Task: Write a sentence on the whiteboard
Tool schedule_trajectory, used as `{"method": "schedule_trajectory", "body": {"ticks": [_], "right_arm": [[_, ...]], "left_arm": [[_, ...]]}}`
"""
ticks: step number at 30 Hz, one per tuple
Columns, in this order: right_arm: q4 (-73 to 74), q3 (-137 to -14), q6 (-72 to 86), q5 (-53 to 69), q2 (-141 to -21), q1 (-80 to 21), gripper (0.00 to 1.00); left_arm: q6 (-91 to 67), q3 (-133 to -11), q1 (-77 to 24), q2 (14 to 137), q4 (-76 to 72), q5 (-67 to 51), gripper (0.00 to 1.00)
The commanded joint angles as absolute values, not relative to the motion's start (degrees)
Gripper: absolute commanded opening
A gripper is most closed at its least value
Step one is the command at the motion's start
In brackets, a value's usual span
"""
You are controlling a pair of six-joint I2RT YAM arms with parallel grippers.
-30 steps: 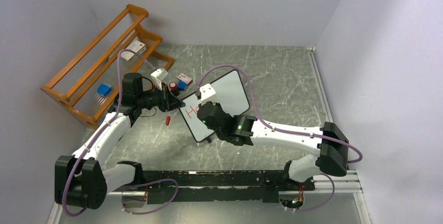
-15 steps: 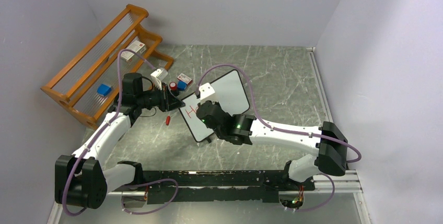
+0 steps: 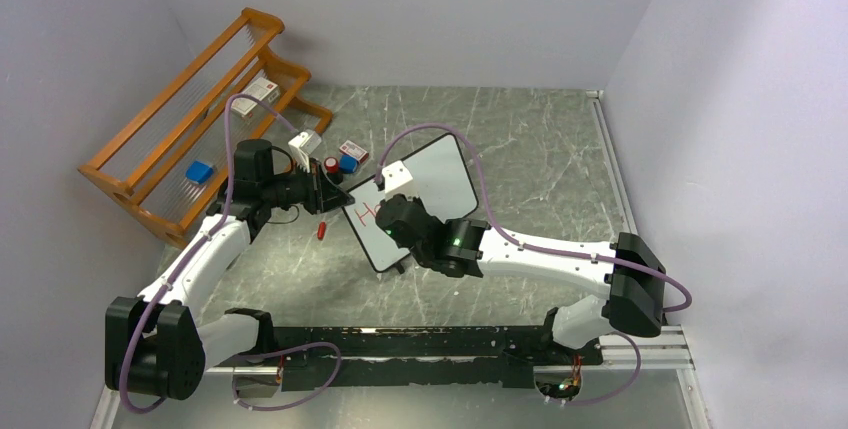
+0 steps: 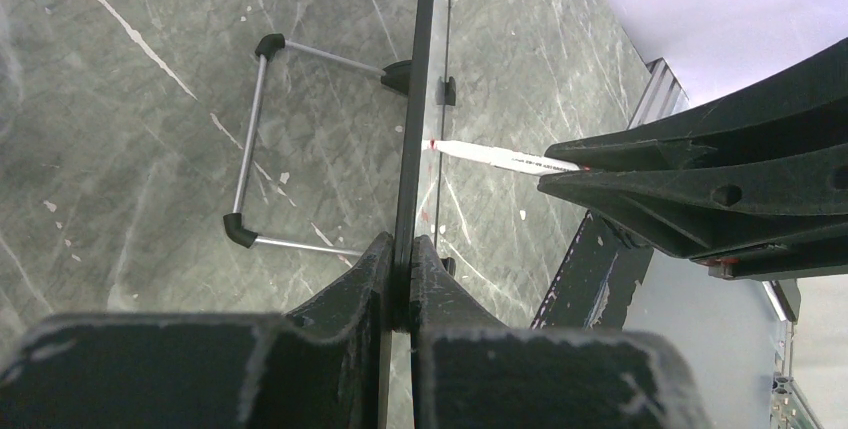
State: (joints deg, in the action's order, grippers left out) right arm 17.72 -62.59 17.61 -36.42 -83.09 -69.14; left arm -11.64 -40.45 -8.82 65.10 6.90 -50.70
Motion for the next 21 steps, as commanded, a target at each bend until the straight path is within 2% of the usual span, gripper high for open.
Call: {"method": "schedule_trajectory", "body": {"ticks": [1, 21], "right_arm": [[19.1, -62.2, 19.1, -35.5, -83.2, -68.9, 0.0], [22.0, -60.5, 21.5, -33.7, -82.8, -69.8, 0.0]], "left_arm": [[-10.7, -40.2, -8.9, 66.4, 8.6, -48.6, 0.05], [-10.8, -40.1, -8.9, 66.2, 8.5, -48.7, 0.05]]}}
